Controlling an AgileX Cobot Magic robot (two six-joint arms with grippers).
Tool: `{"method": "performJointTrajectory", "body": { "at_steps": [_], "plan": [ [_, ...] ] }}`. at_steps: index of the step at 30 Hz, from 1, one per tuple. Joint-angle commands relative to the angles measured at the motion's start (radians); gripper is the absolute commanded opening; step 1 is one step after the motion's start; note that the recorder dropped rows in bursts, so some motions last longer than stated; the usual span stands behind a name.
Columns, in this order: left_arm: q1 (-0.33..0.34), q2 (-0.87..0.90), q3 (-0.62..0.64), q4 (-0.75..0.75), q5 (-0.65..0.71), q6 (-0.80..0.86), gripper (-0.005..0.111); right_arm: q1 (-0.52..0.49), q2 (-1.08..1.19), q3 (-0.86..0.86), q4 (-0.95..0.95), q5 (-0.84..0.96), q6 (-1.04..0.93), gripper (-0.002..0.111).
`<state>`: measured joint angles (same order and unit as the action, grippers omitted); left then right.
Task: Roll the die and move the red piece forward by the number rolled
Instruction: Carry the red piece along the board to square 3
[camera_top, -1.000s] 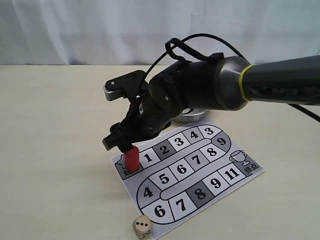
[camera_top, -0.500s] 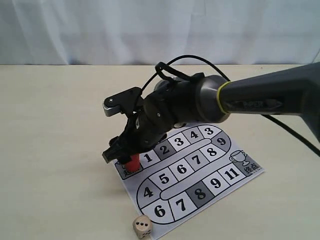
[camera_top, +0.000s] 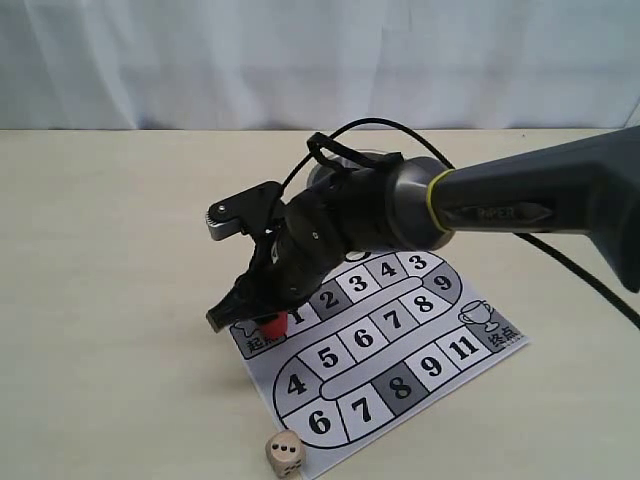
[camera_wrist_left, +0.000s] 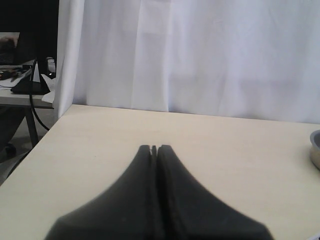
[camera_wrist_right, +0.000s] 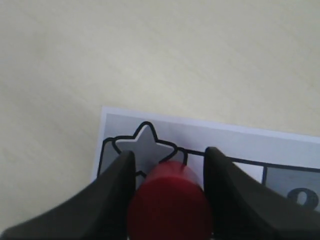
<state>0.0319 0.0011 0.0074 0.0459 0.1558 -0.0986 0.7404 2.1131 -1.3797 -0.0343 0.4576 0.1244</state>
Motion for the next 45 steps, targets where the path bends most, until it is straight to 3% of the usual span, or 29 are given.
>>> {"method": "performJointTrajectory", "body": {
  "at_steps": [1,26,36,45],
  "plan": [
    [-0.008,-0.001,-0.007,-0.002,-0.012,-0.002,0.000,-0.007,-0.006,-0.004,-0.008,0.016,-0.014,0.004],
    [-0.008,-0.001,-0.007,-0.002,-0.012,-0.002,0.000,-0.069,0.012,-0.004,-0.037,0.022,-0.034,0.004],
    [-0.008,-0.001,-0.007,-0.002,-0.012,-0.002,0.000,-0.114,-0.084,-0.004,-0.044,0.051,-0.034,0.004],
    [-0.008,-0.001,-0.007,-0.002,-0.012,-0.002,0.000,-0.146,0.005,-0.004,-0.026,0.056,-0.035,0.004]
  ]
}}
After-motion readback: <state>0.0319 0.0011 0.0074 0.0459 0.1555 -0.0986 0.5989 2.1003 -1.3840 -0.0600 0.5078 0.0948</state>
